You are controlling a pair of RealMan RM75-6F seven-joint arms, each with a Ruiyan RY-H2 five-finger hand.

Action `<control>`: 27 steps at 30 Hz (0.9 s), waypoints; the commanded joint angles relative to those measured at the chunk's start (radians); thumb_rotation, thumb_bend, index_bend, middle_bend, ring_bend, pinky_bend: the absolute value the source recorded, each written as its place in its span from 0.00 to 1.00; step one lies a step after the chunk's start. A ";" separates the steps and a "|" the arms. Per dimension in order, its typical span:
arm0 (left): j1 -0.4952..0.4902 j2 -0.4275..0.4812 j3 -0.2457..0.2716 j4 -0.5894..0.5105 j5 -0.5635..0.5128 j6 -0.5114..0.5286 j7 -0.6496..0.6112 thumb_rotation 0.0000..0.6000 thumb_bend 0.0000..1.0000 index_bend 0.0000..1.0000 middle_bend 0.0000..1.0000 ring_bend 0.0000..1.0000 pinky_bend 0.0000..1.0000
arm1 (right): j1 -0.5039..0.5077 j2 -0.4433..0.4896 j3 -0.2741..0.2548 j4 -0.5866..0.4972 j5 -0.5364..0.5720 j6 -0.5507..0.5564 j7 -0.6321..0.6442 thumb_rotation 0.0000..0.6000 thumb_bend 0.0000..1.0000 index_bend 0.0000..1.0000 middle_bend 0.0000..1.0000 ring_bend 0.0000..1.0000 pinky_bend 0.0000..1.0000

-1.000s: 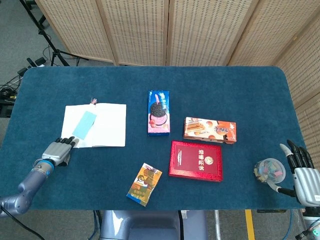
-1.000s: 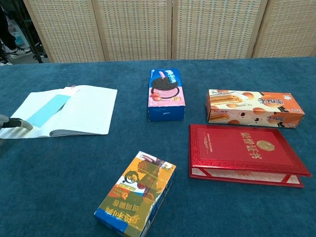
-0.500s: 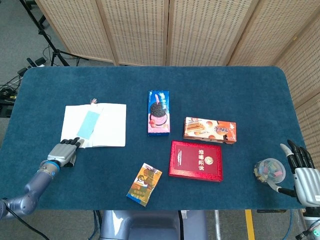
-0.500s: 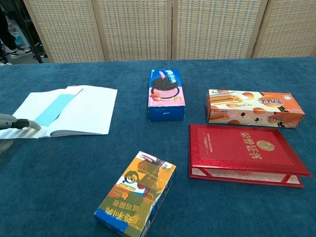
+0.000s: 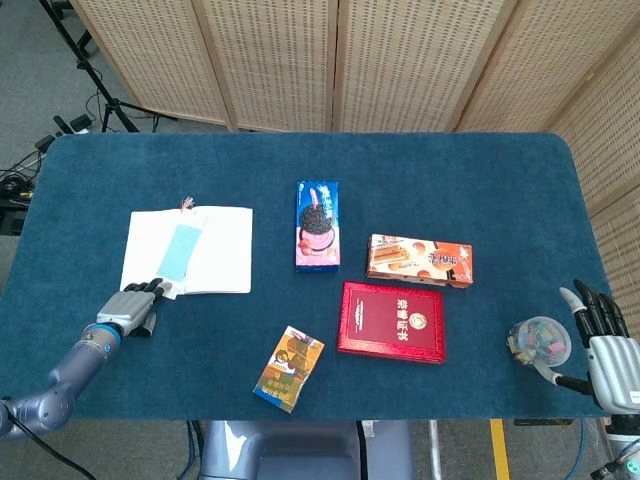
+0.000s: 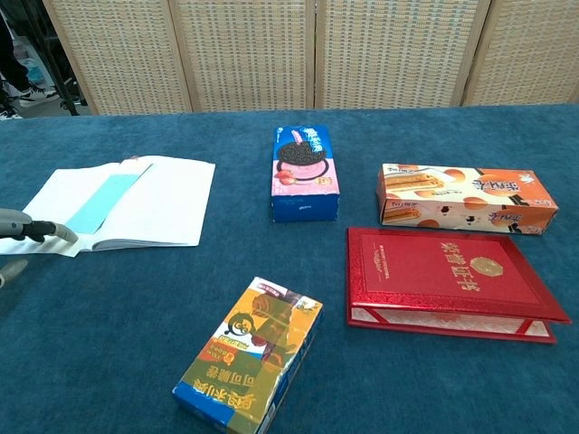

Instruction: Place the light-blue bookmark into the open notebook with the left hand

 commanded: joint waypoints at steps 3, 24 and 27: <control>-0.002 -0.010 -0.004 0.001 -0.014 0.023 -0.006 1.00 0.73 0.00 0.00 0.00 0.00 | -0.001 0.001 0.001 0.001 0.002 0.001 0.003 1.00 0.00 0.00 0.00 0.00 0.00; 0.002 -0.004 -0.029 -0.027 -0.011 0.061 -0.038 1.00 0.72 0.00 0.00 0.00 0.00 | -0.002 0.002 0.000 0.001 -0.003 0.004 0.005 1.00 0.00 0.00 0.00 0.00 0.00; 0.012 0.032 -0.041 -0.059 0.027 0.070 -0.060 1.00 0.71 0.00 0.00 0.00 0.00 | -0.002 0.003 0.001 0.003 0.000 0.005 0.007 1.00 0.00 0.00 0.00 0.00 0.00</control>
